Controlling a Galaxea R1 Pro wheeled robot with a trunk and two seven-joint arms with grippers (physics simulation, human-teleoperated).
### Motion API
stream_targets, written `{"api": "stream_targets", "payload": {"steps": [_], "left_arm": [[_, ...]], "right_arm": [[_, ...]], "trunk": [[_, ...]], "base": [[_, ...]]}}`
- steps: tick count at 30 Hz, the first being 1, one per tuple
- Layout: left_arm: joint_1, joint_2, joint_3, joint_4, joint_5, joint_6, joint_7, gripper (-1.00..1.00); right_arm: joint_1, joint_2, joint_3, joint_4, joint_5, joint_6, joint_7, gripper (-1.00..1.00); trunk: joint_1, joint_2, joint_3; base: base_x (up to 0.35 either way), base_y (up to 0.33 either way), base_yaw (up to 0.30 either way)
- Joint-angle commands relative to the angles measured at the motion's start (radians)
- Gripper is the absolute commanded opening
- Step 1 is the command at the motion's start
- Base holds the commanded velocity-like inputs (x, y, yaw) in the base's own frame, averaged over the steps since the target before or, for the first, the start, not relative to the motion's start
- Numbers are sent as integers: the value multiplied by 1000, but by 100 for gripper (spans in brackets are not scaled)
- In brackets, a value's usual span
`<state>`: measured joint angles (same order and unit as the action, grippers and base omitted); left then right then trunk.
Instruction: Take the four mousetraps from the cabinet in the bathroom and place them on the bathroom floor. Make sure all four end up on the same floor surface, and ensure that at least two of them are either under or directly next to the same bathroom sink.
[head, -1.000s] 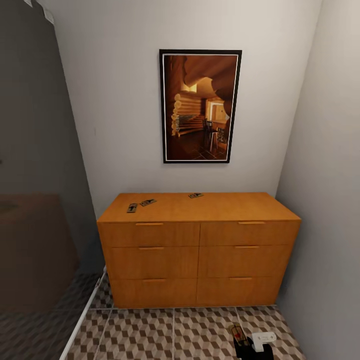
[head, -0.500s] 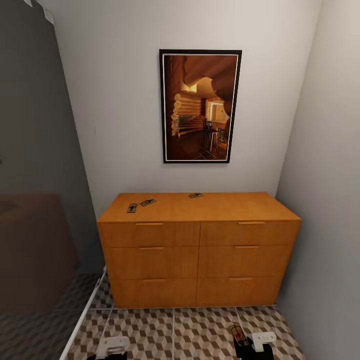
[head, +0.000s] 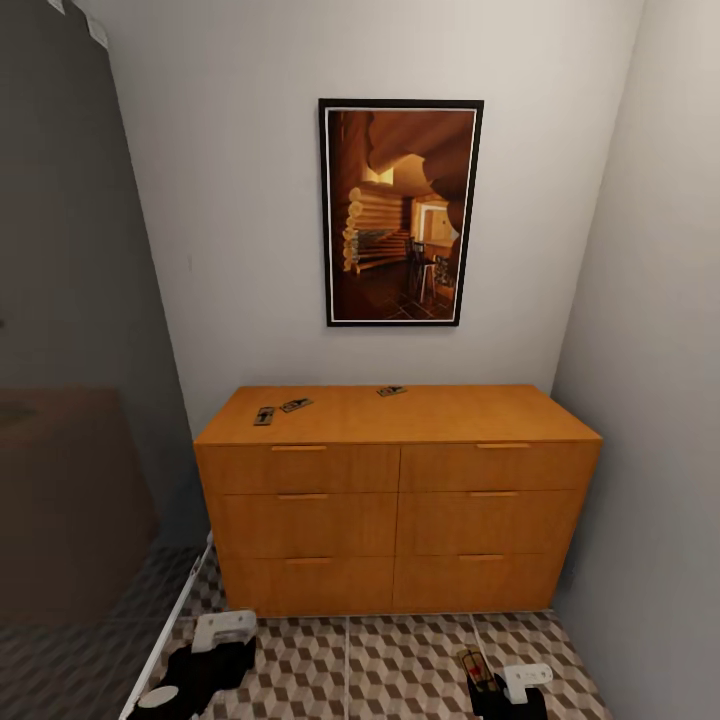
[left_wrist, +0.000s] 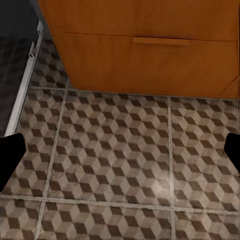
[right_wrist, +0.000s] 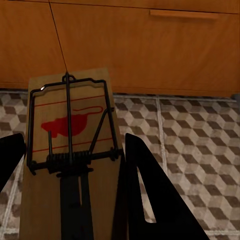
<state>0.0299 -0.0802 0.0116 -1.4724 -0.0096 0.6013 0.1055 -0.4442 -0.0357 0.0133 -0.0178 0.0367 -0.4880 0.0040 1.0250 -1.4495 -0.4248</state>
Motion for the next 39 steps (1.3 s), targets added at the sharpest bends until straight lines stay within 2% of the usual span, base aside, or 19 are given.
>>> {"api": "stream_targets", "payload": {"steps": [1,4,5,7,11,14,17,20,22,25,27,31,35,37,39], "left_arm": [[-4,-1,1,-14,-1,15,1,100],[-34,0,1,-56,-2,83,1,100],[-60,-1,1,-67,-2,128,1,100],[-81,0,1,-71,-2,151,0,100],[-187,-1,1,-79,-3,211,2,100],[-288,-1,0,-80,-2,331,2,100],[-367,-1,0,-80,-1,380,2,100],[-441,-2,1,-78,1,397,3,100],[-534,-3,1,-70,4,407,3,100],[-590,-3,1,-60,5,410,3,100],[-648,-3,1,-41,6,412,3,100],[-811,-4,1,47,6,414,3,100],[-921,-4,1,120,6,414,5,100],[-953,-4,1,150,6,414,5,100],[-1012,-4,1,214,5,413,6,100]], "right_arm": [[-1,0,1,1,3,-3,1,-100],[-1,-1,0,1,3,-3,1,-100],[-1,-1,0,1,3,-3,1,-100],[-1,-1,0,1,3,-3,1,-100],[-1,-3,-1,1,3,-3,1,-100],[-1,-3,-1,1,3,-3,0,-100],[-1,-3,-1,1,3,-3,0,-100],[-1,-4,-1,1,3,-3,0,-100],[-1,-4,-1,1,3,-3,-1,-100],[-1,-4,-1,1,3,-3,0,-100],[-1,-4,-1,1,3,-3,0,-100],[-1,-4,-1,1,3,-3,0,-100],[-1,-4,0,1,3,-3,0,-100],[-1,-4,0,1,3,-3,0,-100],[-1,-4,0,1,3,-3,0,-100]], "trunk": [[0,-1,-1],[0,-1,-1],[0,-1,-1],[0,-1,-1],[0,-1,-1],[0,-1,-1],[0,-1,-1],[0,-1,-1],[0,-1,-1],[0,-1,-1],[0,-1,-1],[0,-1,-1],[0,-1,-1],[0,-1,-1],[0,-1,-1]], "base": [[0,0,0],[0,0,0],[0,0,0],[0,0,0],[0,0,0],[0,0,0],[0,0,0],[0,0,0],[0,0,0],[0,0,0],[0,0,0],[0,0,0],[0,0,0],[0,0,0],[0,0,0]]}}
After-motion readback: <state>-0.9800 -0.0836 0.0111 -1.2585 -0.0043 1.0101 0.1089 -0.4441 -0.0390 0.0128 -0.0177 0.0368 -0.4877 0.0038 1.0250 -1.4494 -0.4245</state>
